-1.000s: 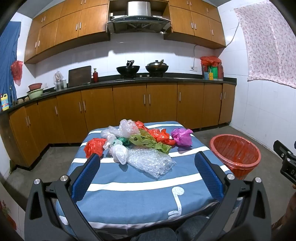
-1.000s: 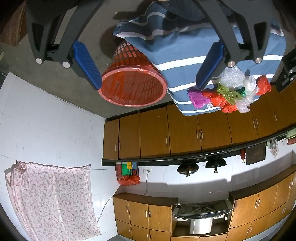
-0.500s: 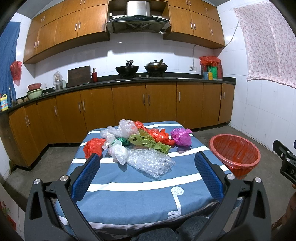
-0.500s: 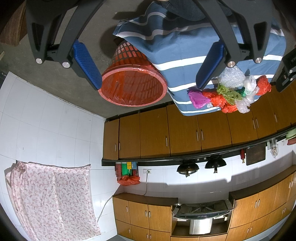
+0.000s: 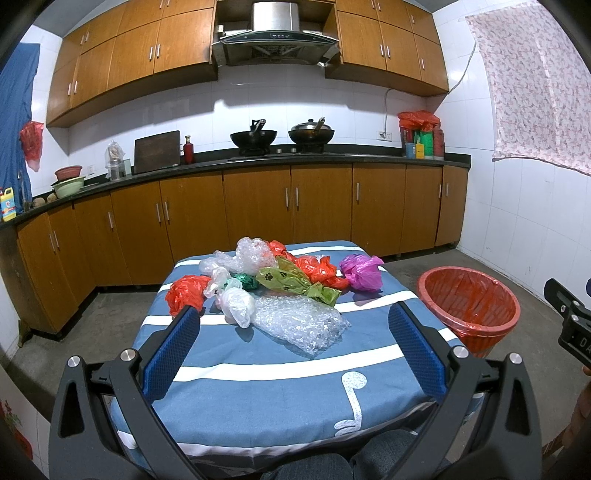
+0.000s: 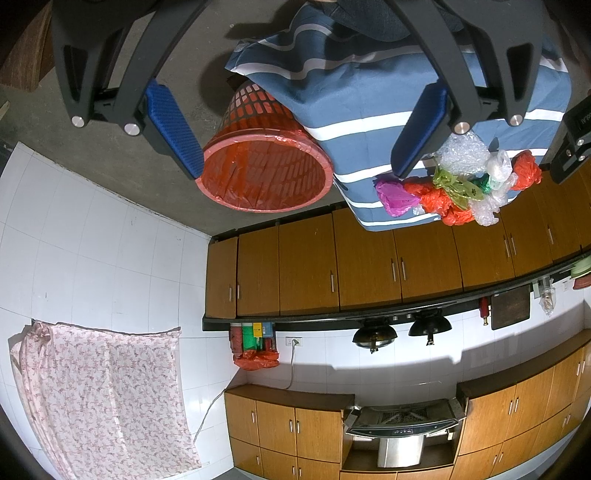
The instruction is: Collect trash
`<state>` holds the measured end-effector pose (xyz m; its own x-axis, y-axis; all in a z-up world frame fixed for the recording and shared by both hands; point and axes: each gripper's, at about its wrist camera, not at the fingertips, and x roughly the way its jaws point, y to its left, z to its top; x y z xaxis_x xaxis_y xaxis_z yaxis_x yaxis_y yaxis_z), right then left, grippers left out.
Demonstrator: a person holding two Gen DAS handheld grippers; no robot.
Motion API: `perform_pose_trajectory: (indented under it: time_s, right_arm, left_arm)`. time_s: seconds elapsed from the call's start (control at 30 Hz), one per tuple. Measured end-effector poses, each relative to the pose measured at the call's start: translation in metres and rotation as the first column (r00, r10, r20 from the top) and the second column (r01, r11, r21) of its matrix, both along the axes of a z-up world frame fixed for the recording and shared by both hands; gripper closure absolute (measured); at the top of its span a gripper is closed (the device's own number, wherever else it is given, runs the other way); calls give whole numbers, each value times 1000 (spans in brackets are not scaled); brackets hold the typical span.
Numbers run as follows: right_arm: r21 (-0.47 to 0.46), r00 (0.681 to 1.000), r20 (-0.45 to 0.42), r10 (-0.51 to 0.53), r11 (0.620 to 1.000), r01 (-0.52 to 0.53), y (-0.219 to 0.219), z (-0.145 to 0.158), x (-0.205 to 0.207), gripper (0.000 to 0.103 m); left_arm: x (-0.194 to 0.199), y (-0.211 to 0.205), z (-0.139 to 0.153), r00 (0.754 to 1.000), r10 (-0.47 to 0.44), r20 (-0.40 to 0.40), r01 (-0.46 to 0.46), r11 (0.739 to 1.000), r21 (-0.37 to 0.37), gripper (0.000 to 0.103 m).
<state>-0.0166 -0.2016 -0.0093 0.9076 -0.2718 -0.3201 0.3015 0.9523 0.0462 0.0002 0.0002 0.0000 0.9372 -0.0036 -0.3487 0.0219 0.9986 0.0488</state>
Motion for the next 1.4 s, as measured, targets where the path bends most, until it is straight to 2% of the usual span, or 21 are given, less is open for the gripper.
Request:
perform_pose_trajectory:
  time_s: [1.4]
  right_arm:
    - [1, 1000, -3, 0, 1000, 0, 0, -2, 1, 4]
  left_arm:
    - [0, -1, -4, 1000, 1, -4, -1, 1000, -2, 2]
